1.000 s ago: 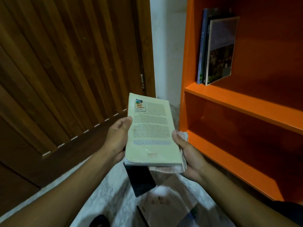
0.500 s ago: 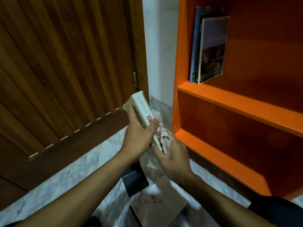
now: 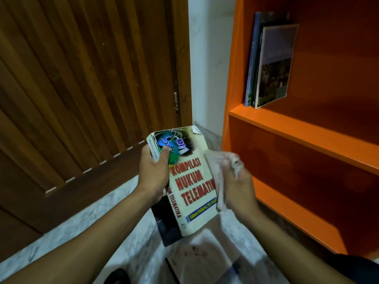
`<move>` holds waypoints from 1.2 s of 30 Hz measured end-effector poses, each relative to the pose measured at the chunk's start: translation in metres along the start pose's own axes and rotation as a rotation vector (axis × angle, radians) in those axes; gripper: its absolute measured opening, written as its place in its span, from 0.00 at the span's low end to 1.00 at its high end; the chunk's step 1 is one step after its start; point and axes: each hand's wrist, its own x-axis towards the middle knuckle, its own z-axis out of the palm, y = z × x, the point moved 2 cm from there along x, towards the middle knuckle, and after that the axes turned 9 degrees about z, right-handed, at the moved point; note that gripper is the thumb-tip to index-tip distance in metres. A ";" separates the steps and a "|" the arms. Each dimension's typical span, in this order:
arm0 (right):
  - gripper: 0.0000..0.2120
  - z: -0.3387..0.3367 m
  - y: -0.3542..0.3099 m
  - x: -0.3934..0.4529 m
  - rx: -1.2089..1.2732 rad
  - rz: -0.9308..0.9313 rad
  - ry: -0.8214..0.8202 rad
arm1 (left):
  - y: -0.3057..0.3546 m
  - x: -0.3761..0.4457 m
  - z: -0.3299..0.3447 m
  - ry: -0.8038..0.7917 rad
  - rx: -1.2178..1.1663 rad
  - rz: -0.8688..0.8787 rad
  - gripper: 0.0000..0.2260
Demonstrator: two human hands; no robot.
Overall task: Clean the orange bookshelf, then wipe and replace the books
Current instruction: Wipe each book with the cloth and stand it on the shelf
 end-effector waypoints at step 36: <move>0.11 0.009 0.008 -0.017 -0.178 -0.190 -0.112 | 0.005 0.010 -0.039 -0.031 0.007 -0.047 0.07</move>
